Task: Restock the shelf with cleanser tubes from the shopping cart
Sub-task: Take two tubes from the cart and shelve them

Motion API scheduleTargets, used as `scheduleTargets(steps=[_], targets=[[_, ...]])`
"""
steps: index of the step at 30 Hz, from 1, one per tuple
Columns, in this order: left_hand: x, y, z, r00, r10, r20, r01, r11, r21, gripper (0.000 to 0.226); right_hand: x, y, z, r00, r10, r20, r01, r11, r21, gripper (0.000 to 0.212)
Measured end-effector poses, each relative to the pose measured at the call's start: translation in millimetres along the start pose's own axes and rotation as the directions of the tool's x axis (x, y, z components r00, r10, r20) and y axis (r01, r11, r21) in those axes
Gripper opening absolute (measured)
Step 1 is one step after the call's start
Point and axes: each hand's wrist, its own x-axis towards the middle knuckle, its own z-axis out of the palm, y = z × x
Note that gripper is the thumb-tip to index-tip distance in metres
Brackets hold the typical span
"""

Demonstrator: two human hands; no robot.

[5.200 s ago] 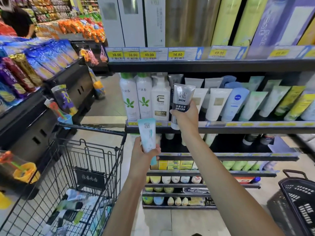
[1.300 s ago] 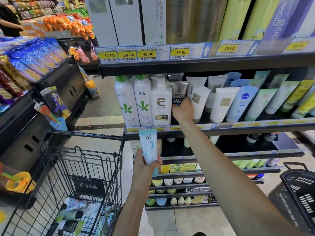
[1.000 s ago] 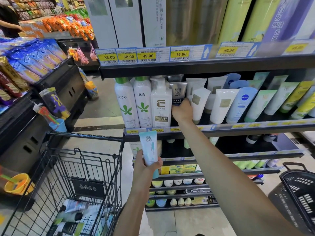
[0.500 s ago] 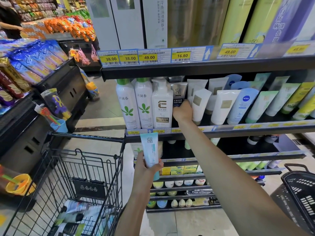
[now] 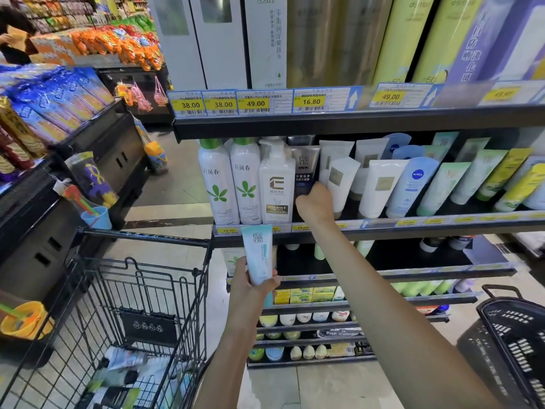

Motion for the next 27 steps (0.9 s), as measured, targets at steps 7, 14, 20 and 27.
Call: scheduleTargets(steps=[7,14,20,27], targets=[[-3.2,8.5,12.6,1.0,0.001,0.024,-0.001,1.0,0.02,0.055,-61.5,10.4,-29.2,0.974,-0.222,0.034,0.225,0.959,-0.17,0.048],[-10.6,8.7,32.2,0.997,-0.008,0.074,0.007,1.0,0.019,0.053,-118.3,74.5,-81.8,0.913,-0.402,0.06,0.379,0.789,-0.483,0.042],[-25.3,-1.4,66.6,0.992,-0.019,0.124,0.015,0.999,0.036,0.058,-134.1,126.7,-136.1,0.943,-0.331,0.021,0.284,0.772,-0.569,0.044],[-51.0,-10.3,134.8,0.987,0.018,0.157,-0.032,0.996,0.082,0.051,-143.6,169.2,-204.5,0.968,-0.248,-0.035,0.19,0.818,-0.543,0.044]])
